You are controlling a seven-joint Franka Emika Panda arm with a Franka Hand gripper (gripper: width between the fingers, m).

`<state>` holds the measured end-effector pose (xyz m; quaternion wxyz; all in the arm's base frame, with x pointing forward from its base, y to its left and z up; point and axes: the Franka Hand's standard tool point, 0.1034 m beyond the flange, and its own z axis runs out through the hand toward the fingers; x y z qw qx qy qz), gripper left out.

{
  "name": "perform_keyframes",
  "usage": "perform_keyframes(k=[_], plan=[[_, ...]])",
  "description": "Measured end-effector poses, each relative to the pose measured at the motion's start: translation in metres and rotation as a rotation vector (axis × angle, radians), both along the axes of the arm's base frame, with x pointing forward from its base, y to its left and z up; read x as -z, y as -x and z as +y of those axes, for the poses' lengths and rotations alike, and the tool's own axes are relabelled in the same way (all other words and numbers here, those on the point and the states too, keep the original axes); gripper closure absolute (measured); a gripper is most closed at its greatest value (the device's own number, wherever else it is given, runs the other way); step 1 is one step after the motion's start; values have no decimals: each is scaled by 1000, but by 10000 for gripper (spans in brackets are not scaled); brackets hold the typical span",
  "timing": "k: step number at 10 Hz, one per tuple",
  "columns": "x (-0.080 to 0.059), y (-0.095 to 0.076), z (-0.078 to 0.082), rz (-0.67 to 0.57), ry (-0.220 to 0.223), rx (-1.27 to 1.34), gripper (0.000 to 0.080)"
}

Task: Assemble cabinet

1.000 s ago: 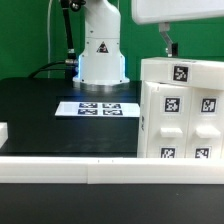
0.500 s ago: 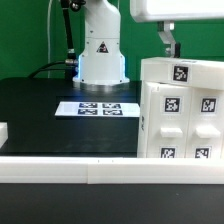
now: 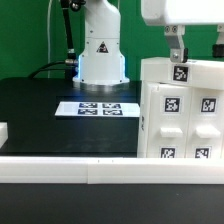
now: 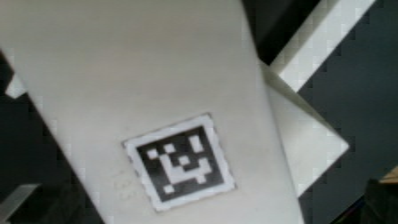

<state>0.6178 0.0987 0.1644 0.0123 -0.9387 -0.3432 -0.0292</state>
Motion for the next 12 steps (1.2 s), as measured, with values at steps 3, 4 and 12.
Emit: perform_keyframes(k=[3,4,12], plan=[[10,5,-6,16,6,-68,2],[14,6,-7,20,8,-66,2],[18,7,-12,23,9,-9,248]])
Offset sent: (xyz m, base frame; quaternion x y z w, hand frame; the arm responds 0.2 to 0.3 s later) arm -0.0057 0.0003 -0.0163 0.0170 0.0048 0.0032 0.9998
